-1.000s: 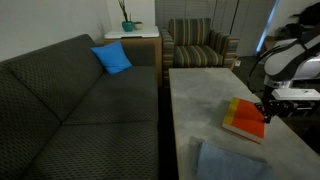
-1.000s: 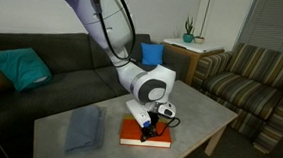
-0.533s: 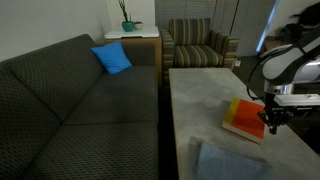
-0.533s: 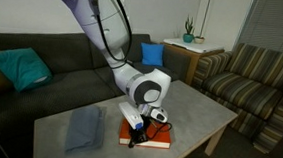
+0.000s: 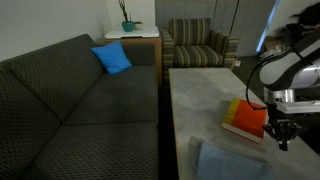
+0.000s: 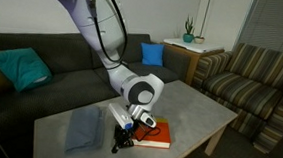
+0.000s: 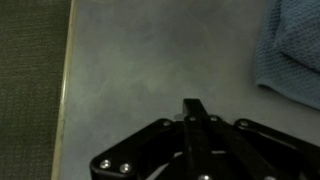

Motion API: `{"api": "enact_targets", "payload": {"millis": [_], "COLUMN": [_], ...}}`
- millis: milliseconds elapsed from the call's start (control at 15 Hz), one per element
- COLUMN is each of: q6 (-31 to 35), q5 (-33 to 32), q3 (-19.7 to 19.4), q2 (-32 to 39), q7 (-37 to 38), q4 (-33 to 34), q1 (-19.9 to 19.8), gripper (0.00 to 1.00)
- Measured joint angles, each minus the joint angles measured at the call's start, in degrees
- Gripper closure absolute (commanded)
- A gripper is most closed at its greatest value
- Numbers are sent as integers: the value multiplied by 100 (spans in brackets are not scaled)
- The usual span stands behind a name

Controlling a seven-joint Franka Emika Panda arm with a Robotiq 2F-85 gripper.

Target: Move the book backward slightly

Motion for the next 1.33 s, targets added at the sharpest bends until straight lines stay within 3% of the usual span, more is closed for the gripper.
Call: {"api": "enact_targets", "payload": {"millis": [600, 1333], "q6": [-9, -185], "q5": [-2, -56], "q3": [79, 388], "q2": [-20, -34], "q7": [-56, -1056], "q4": [98, 625], "q1": [295, 706], "gripper": [100, 100]}}
